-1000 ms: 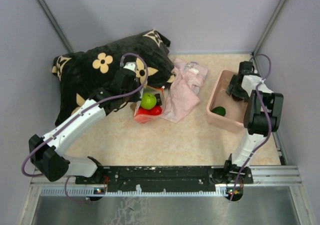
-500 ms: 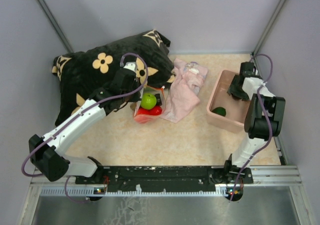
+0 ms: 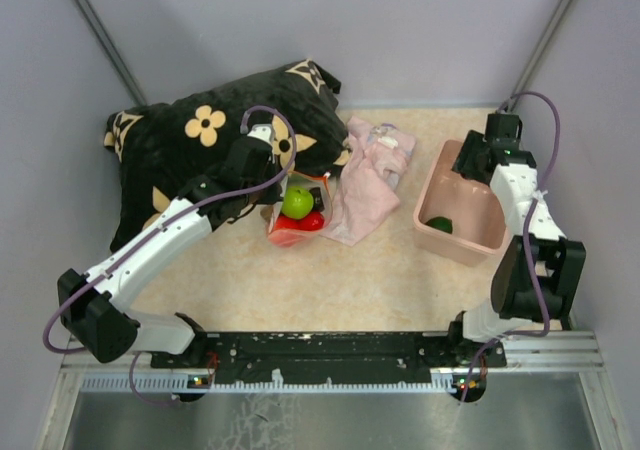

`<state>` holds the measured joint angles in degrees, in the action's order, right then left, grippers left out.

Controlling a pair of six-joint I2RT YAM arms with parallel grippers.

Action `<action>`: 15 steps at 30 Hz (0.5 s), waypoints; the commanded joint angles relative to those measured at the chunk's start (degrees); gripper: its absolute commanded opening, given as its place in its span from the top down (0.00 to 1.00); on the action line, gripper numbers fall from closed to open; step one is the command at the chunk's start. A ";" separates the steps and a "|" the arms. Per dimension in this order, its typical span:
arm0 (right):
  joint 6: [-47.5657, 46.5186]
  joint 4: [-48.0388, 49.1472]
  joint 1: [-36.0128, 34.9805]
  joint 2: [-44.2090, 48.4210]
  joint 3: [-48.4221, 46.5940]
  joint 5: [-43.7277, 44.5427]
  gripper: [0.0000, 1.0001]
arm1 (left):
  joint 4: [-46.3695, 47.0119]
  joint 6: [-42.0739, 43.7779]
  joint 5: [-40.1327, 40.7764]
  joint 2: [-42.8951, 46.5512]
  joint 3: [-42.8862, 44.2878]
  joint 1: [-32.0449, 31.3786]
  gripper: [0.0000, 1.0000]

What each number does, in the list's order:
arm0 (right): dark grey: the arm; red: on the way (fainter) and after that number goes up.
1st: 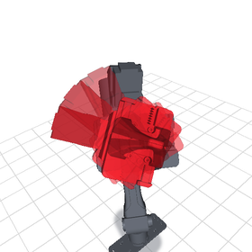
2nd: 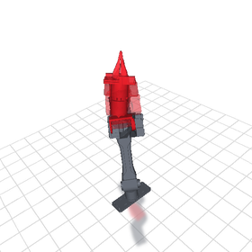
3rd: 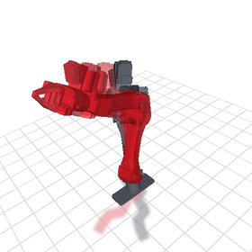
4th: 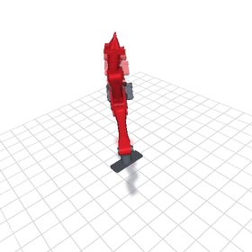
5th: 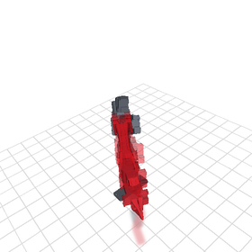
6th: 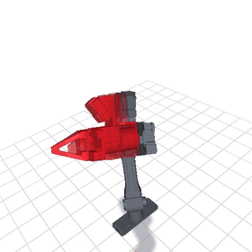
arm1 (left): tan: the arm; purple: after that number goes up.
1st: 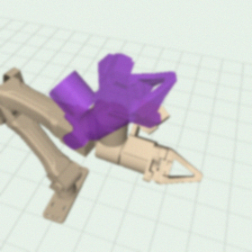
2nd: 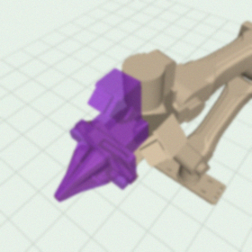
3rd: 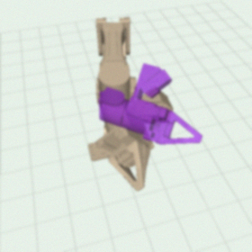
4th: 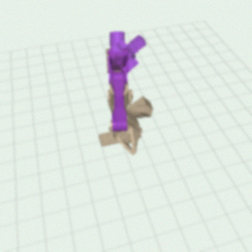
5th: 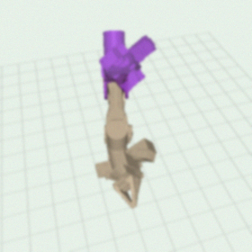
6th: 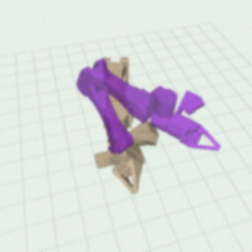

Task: Place the food in the zip-top bag and seal the zipper
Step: Pick up the fake fruit from the bin.

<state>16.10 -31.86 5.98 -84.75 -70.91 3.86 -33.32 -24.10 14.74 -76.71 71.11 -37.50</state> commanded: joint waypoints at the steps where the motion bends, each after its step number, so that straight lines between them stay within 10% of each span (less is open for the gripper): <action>1: -0.63 -2.81 -2.59 5.78 -1.31 -2.23 0.59 | 2.17 0.80 -0.96 1.47 1.35 0.19 1.00; 15: -2.48 -6.86 -18.21 13.12 -7.14 -9.24 0.60 | 3.73 2.12 -4.45 1.85 2.17 0.15 1.00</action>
<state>14.87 -39.03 -7.75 -74.06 -73.67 -2.50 -31.77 -23.16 11.97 -76.40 71.22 -37.50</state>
